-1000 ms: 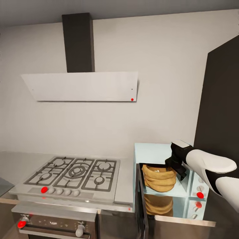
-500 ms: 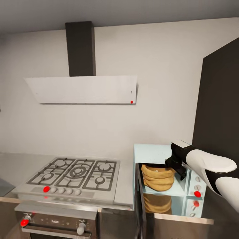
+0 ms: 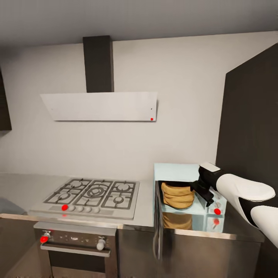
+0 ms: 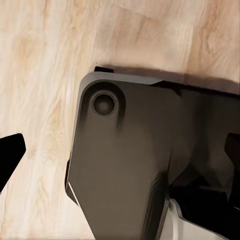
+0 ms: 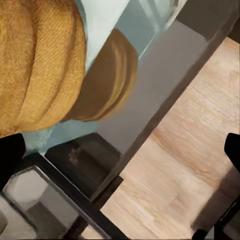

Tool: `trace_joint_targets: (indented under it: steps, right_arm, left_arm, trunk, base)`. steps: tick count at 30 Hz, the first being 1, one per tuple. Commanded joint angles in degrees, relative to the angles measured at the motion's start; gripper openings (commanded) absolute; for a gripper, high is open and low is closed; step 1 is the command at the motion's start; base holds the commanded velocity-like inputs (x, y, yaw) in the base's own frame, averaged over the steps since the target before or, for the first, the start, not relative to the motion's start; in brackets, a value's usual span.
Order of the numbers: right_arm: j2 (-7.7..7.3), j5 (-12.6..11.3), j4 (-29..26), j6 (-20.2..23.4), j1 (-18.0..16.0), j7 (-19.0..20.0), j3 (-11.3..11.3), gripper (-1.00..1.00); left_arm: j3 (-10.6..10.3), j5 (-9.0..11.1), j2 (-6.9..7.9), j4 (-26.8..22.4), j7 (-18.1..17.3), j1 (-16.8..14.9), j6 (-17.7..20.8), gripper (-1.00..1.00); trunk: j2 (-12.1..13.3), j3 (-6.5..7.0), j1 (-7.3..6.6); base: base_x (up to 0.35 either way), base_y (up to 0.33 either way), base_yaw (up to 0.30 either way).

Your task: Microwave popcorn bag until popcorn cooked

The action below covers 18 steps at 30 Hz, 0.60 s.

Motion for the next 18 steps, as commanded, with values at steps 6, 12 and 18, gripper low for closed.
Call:
trace_joint_targets:
  steps: [6, 12, 18]
  right_arm:
    - [-0.01, 16.7, 0.1, -1.0, 1.8, 21.4, 0.7, 1.0]
    - [-0.01, 42.6, 0.1, -26.6, 9.1, 43.7, 0.8, 1.0]
    - [0.06, 51.3, 0.1, -49.2, 14.1, 52.8, 2.3, 1.0]
  left_arm:
    - [0.3, 0.0, -0.02, -0.1, 0.0, 0.0, -0.1, 1.0]
    - [0.3, 0.0, -0.02, -0.1, 0.0, 0.0, -0.1, 1.0]
    - [0.3, 0.0, 0.02, -0.1, 0.0, 0.0, -0.1, 1.0]
  trunk:
    - [0.0, -0.02, -0.01]
    - [0.0, -0.02, -0.01]
    - [0.0, -0.02, -0.01]
  base:
    - [-0.129, 0.0, 0.0]
    - [-0.002, 0.0, 0.0]
    - [0.0, 0.0, 0.0]
